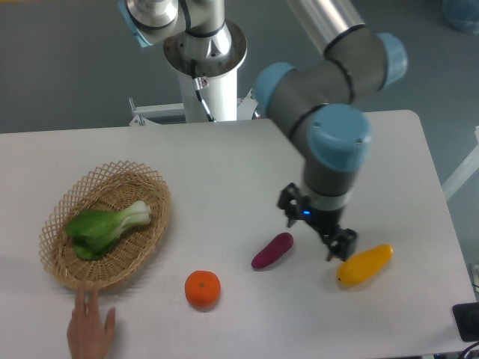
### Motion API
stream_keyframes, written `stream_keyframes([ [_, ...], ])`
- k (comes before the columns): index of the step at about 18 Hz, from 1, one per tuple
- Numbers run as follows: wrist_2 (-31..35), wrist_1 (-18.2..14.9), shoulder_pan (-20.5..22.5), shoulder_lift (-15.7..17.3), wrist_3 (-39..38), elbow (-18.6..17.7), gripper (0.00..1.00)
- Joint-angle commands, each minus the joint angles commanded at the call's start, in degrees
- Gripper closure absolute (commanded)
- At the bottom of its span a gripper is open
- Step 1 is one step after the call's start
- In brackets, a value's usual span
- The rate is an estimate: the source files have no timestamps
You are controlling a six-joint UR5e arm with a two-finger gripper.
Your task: Place the green vegetable in the basket
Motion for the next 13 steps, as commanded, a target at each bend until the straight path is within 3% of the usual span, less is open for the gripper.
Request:
stream_keyframes([
  [3,0.8,0.3,3.0,-1.9,5.6,2.2,0.00],
  [6,2.5,0.0,3.3,-4.9,5.9,6.4,0.00],
  [13,3.6,0.3,5.2,-8.7,7.4,10.7,0.00],
])
